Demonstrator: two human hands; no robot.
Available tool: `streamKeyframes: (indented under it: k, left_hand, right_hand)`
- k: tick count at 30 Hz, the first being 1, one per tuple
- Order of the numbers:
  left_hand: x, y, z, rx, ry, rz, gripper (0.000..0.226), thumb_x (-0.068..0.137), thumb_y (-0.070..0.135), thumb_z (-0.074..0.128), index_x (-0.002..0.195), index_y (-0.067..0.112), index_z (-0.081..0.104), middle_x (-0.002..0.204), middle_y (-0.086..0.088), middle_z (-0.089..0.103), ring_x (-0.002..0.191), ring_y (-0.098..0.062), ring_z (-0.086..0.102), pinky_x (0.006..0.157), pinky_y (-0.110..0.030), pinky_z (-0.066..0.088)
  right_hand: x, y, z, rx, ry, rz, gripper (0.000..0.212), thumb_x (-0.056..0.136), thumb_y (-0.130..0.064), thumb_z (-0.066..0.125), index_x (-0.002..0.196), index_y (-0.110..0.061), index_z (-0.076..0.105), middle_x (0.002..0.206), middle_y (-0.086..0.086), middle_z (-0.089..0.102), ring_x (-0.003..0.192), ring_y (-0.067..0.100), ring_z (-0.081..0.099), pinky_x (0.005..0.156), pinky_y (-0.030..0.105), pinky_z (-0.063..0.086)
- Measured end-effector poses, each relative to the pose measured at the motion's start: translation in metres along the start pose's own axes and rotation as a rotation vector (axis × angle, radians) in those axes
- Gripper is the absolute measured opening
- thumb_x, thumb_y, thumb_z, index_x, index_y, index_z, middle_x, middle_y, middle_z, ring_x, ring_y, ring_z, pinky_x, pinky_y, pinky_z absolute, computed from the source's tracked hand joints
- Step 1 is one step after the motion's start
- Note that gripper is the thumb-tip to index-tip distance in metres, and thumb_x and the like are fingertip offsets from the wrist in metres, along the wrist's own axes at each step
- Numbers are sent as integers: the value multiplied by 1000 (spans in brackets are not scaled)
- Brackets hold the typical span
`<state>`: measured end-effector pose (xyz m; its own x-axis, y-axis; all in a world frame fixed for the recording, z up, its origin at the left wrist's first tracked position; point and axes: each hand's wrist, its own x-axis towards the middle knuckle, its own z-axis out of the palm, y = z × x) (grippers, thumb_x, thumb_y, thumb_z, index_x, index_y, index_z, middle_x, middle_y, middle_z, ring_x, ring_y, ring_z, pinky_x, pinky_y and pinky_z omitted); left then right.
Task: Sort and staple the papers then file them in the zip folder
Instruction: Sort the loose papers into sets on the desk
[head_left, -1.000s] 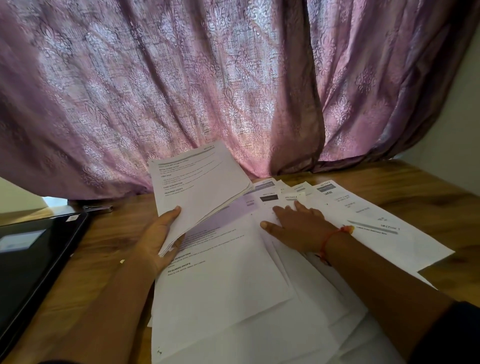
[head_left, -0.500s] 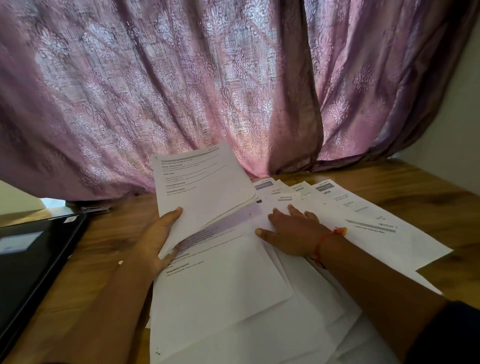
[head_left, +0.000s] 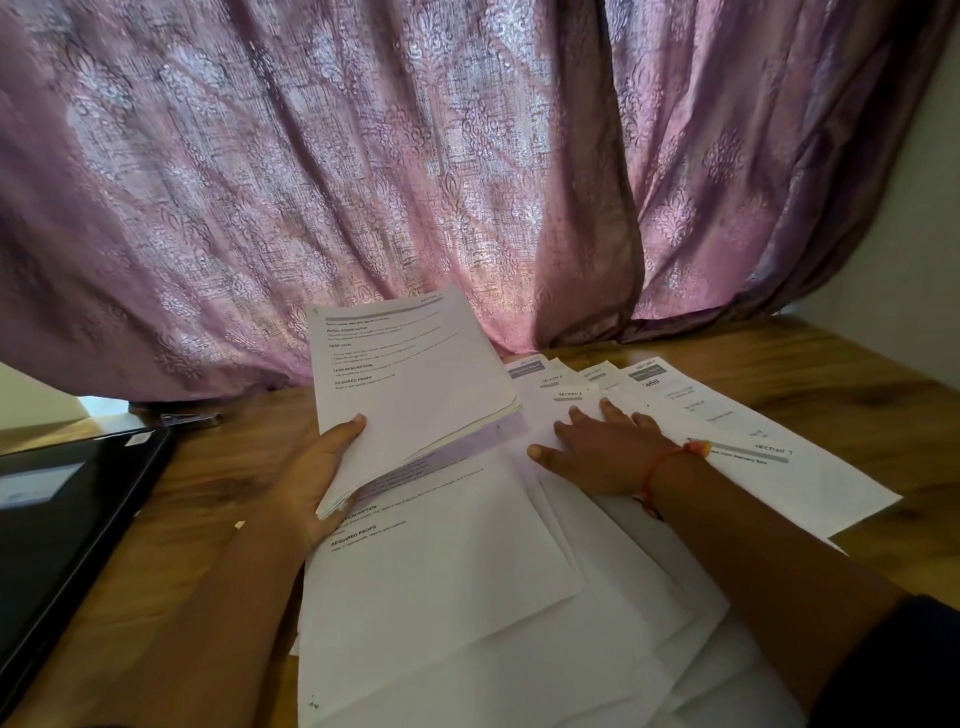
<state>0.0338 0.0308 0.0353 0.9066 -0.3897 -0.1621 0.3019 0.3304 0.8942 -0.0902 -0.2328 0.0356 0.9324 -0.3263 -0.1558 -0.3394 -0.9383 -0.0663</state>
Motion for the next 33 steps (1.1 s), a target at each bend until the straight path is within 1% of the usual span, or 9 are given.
streamKeyframes:
  k: [3, 9, 14, 19, 25, 28, 30, 32, 33]
  left_hand:
    - [1, 0, -2, 6, 1, 2, 28, 98, 18, 64, 125, 10, 66, 106, -12, 77, 80, -21, 77, 53, -27, 59]
    - [3, -2, -3, 14, -17, 2, 27, 98, 19, 63, 123, 11, 67, 111, -13, 76, 81, -21, 77, 51, -25, 58]
    - [7, -3, -4, -5, -28, 17, 26, 98, 17, 62, 123, 11, 66, 105, -10, 78, 81, -20, 77, 54, -26, 59]
    - [12, -4, -7, 17, -17, 24, 30, 96, 19, 64, 126, 12, 66, 110, -11, 76, 88, -21, 77, 62, -30, 61]
    - [16, -6, -11, 66, 10, 45, 34, 94, 22, 69, 127, 15, 67, 118, -11, 74, 93, -22, 76, 61, -29, 61]
    - [15, -8, -10, 103, 3, 58, 32, 96, 22, 67, 127, 15, 66, 119, -11, 73, 87, -22, 74, 48, -22, 56]
    - [16, -9, -11, 133, -17, 63, 35, 95, 24, 67, 129, 16, 65, 122, -11, 72, 84, -22, 75, 46, -21, 54]
    - [19, -10, -12, 140, -29, 66, 36, 95, 24, 67, 130, 15, 64, 122, -12, 72, 84, -22, 76, 51, -24, 58]
    - [21, -11, -13, 136, -40, 64, 38, 95, 24, 67, 131, 15, 64, 122, -11, 72, 90, -24, 76, 58, -28, 61]
  right_hand:
    - [1, 4, 0, -26, -7, 49, 85, 87, -80, 11, 155, -30, 18, 165, 1, 5, 151, 32, -1, 120, 55, 3]
    - [2, 8, -1, -46, 3, 123, 91, 86, -81, 15, 156, -22, 19, 165, 5, 5, 151, 33, 2, 119, 55, 6]
    - [-2, 2, -1, -33, 19, 105, 91, 84, -83, 14, 153, -25, 29, 165, 5, 5, 151, 31, 0, 119, 54, 4]
    - [-9, -10, -3, -20, 23, 35, 90, 86, -81, 14, 150, -23, 35, 165, 5, 9, 151, 31, 3, 119, 53, 7]
    - [-17, -9, -10, 72, 36, 18, 86, 89, -77, 15, 148, -18, 36, 161, 8, 24, 148, 31, 18, 118, 50, 17]
    - [-22, -12, -11, 135, 26, -25, 85, 88, -77, 15, 143, -18, 41, 159, 9, 27, 145, 33, 26, 117, 49, 24]
    - [-18, -10, -9, 165, 62, -23, 92, 81, -82, 11, 142, -20, 42, 159, 9, 29, 143, 33, 28, 116, 51, 24]
    - [-9, -4, -5, 121, 95, 14, 96, 79, -83, 7, 146, -21, 35, 160, 10, 26, 146, 34, 21, 118, 53, 19]
    - [-6, -2, -3, 114, 97, 27, 94, 81, -82, 9, 149, -21, 32, 161, 9, 22, 148, 33, 17, 119, 53, 17]
